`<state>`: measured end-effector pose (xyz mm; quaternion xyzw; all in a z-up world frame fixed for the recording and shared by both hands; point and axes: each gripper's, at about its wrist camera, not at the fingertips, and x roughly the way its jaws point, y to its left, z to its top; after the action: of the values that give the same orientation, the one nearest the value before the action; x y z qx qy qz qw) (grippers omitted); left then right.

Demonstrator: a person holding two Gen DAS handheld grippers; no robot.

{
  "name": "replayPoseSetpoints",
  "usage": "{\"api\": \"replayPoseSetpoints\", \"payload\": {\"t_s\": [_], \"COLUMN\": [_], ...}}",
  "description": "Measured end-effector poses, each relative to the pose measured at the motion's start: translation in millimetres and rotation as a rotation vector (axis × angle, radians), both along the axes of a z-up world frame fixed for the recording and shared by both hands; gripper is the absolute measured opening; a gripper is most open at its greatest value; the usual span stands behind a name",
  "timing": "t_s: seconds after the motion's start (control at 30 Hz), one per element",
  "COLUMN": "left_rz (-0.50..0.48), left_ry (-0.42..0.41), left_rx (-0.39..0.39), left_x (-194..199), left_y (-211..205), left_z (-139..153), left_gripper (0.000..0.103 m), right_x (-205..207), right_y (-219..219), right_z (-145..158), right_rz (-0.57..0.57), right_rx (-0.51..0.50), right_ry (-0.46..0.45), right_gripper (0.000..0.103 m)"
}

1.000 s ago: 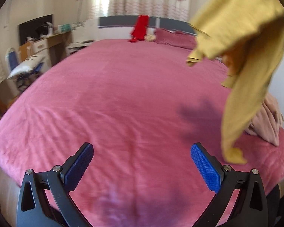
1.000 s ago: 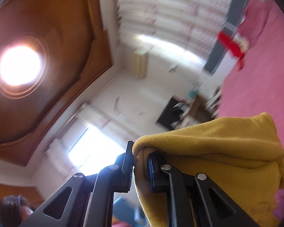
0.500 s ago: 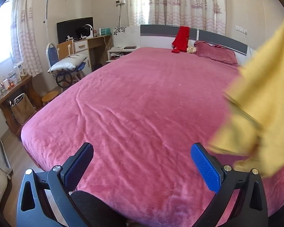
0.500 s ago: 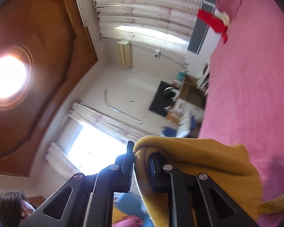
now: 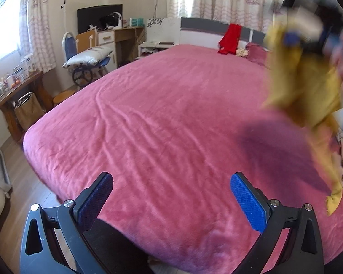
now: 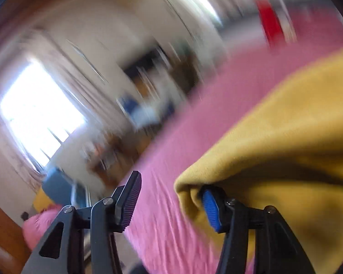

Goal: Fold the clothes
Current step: 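Carry the yellow garment away from the pink sweater and drop it, then grasp the yellow garment again with the right gripper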

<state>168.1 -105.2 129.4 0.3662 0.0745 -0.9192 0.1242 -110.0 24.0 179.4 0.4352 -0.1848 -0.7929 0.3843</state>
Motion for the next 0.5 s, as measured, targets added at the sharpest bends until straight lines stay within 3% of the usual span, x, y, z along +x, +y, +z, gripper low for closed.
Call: {"api": "replayPoseSetpoints", "payload": {"t_s": [0.07,0.13,0.3,0.37,0.5], "left_rz": [0.009,0.000,-0.078,-0.109,-0.170], "left_ry": [-0.012,-0.022,-0.043,-0.051,-0.067], "left_rx": [-0.006,-0.009,-0.003,-0.001,0.003], "left_x": [0,-3,-23,-31,-47], "left_y": [-4,-1,30,42,67], "left_z": [-5,-10,-20,-24,-32], "left_gripper": [0.103,0.103,0.103,0.103,0.103], "right_x": [-4,15,78,97,99], "right_y": [-15,-3,73,107,164], "right_z": [-76,-126,-144,-133,-124], "right_rz": [0.012,0.010,-0.065,-0.148,-0.276], "right_rx": [0.109,0.113,0.104,0.220,0.432], "right_ry": [-0.207,-0.277,-0.235,-0.143,-0.078], "right_gripper": [0.053,0.052,0.052,0.052,0.053]}}
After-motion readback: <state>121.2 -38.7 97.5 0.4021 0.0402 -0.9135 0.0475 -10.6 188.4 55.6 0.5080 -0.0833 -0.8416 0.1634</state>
